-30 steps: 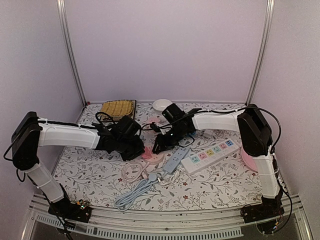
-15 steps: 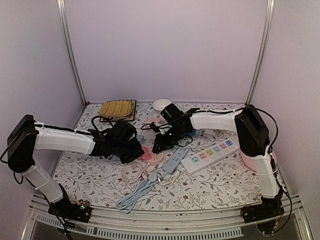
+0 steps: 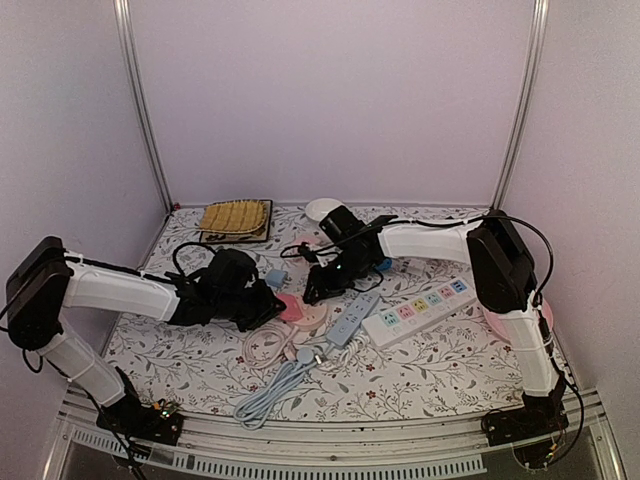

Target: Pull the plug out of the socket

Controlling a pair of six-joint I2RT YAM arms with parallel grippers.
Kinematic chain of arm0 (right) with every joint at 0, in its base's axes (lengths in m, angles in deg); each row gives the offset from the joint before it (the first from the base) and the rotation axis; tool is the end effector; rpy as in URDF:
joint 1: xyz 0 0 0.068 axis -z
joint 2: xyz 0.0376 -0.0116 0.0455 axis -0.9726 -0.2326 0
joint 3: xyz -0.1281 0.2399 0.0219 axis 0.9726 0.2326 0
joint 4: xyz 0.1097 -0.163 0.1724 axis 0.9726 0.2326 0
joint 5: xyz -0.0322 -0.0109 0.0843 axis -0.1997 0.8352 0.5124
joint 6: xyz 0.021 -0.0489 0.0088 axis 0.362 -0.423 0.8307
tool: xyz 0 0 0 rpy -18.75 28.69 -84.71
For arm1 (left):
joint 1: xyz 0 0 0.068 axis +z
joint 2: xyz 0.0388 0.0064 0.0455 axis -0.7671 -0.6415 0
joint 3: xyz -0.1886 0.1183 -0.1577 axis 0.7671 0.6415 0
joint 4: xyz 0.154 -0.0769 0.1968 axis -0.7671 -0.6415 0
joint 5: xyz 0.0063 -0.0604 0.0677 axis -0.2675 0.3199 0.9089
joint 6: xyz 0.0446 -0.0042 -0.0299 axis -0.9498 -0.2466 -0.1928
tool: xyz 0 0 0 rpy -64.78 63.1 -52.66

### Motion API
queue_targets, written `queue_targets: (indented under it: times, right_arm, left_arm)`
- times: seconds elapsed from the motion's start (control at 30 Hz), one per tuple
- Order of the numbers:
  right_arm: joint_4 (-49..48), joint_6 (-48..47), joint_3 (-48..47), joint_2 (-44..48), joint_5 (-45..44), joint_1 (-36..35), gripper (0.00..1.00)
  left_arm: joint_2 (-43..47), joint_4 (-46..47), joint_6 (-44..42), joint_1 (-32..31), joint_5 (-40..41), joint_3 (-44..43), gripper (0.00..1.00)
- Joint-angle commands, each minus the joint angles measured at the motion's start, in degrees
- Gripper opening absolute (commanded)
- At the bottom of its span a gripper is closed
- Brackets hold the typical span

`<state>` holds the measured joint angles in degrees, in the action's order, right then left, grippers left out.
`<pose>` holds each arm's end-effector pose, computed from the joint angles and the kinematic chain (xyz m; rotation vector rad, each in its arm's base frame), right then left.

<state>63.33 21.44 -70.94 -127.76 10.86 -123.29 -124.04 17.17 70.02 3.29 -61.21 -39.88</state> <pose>0.3280 0.3710 0.1556 -0.9414 2.6281 0.9101 0.2063 -0.2187 0.1665 -0.5775 2.4732 -0.9540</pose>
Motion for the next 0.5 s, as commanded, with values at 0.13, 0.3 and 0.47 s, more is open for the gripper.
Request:
queue_targets:
  times: [0.13, 0.3, 0.47]
  right_arm:
    - [4.9, -0.9, 0.7, -4.6, -4.6, 0.2, 0.22]
    - [5.0, -0.9, 0.3, -5.1, -4.0, 0.2, 0.22]
    - [5.2, -0.8, 0.1, -5.4, -4.6, 0.2, 0.22]
  left_arm:
    - [1.9, 13.1, -4.1, 0.6, -6.8, -0.1, 0.00]
    - [3.1, 14.5, -5.2, 1.1, -6.9, 0.7, 0.00]
    - [5.2, 17.9, -4.9, 1.9, -7.6, 3.4, 0.00]
